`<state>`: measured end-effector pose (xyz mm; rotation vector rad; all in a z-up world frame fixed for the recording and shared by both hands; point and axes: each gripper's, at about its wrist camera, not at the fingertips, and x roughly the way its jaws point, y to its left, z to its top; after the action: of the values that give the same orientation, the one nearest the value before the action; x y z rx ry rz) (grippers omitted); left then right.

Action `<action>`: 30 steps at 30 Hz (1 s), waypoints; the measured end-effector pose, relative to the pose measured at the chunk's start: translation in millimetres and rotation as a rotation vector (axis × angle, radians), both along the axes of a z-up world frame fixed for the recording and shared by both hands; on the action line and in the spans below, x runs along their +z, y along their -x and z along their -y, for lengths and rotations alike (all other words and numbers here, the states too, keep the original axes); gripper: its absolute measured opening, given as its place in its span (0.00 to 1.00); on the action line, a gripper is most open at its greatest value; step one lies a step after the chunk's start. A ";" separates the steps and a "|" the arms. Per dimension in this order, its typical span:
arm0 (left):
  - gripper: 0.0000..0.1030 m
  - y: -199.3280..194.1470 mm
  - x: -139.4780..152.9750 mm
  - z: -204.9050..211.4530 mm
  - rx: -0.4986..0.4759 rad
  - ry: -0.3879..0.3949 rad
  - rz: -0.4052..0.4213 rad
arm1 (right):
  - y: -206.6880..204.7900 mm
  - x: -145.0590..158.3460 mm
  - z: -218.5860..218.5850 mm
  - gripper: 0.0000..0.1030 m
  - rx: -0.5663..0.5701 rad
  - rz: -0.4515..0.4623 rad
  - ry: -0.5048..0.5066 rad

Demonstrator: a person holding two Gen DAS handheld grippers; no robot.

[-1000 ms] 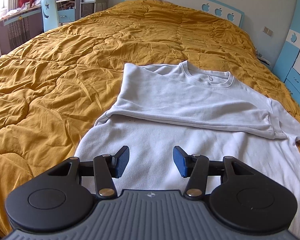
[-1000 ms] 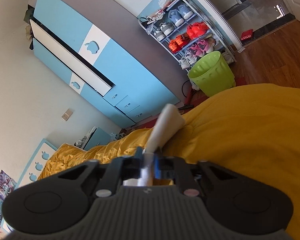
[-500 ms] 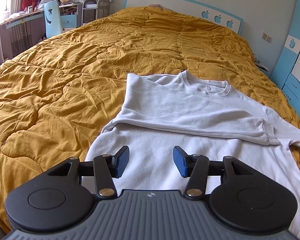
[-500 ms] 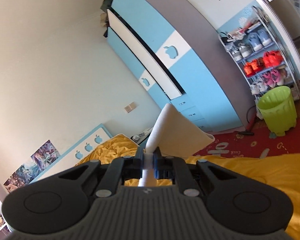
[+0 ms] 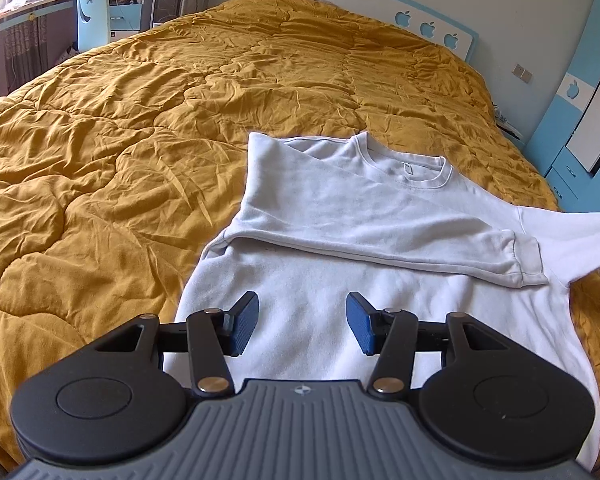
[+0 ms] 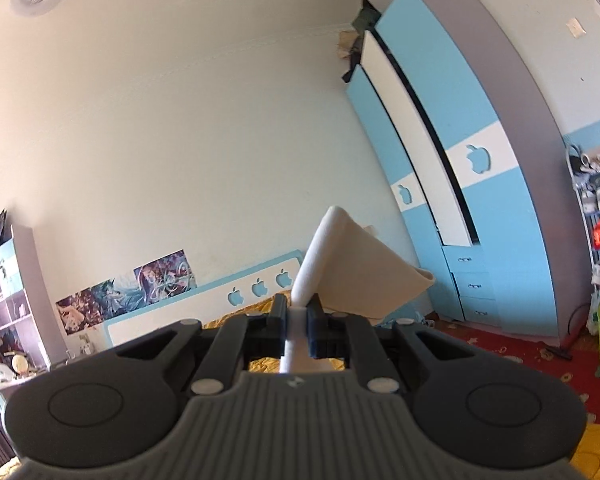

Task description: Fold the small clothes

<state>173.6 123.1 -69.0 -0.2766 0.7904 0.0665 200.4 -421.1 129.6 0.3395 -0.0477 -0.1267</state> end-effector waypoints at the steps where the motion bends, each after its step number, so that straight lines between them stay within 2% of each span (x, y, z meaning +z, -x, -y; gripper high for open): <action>1: 0.58 -3.2 1.3 -2.5 -0.005 -0.008 0.001 | -4.0 7.3 -17.6 0.05 0.011 0.000 0.030; 6: 0.60 -20.1 -3.0 -26.2 -0.023 -0.002 -0.052 | -18.9 29.5 -102.0 0.05 0.017 0.016 0.132; 10: 0.60 -10.0 -23.9 -60.5 -0.021 0.107 -0.005 | -35.9 37.3 -180.2 0.05 0.030 0.025 0.243; 14: 0.60 -3.0 -35.3 -97.7 0.019 0.178 0.031 | -53.7 30.7 -262.7 0.05 0.095 0.022 0.377; 17: 0.60 1.7 -38.1 -118.5 0.057 0.217 0.036 | -66.6 11.9 -314.9 0.05 0.162 0.005 0.450; 21: 0.60 6.7 -42.6 -140.5 0.108 0.242 0.032 | -81.5 -36.7 -388.9 0.05 0.268 -0.060 0.531; 24: 0.60 7.4 -47.9 -150.6 0.137 0.264 0.020 | -87.2 -98.4 -442.6 0.06 0.374 -0.157 0.616; 25: 0.60 7.3 -49.4 -152.0 0.141 0.267 0.017 | -91.4 -130.6 -457.4 0.13 0.472 -0.229 0.660; 26: 0.60 7.9 -50.9 -153.1 0.141 0.266 0.013 | -93.2 -154.0 -466.5 0.25 0.571 -0.299 0.698; 27: 0.60 8.1 -51.8 -153.2 0.141 0.262 0.011 | -90.2 -179.2 -486.4 0.55 0.700 -0.399 0.767; 28: 0.60 8.6 -52.5 -153.3 0.142 0.257 0.011 | -82.7 -207.9 -501.9 0.65 0.808 -0.468 0.859; 30: 0.60 9.5 -52.5 -151.8 0.139 0.248 0.016 | -49.7 -242.6 -518.7 0.64 0.877 -0.442 0.987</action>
<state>164.1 274.9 -121.5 -0.5663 0.7631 0.0972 250.1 97.6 -113.0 -0.6725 0.4646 0.6821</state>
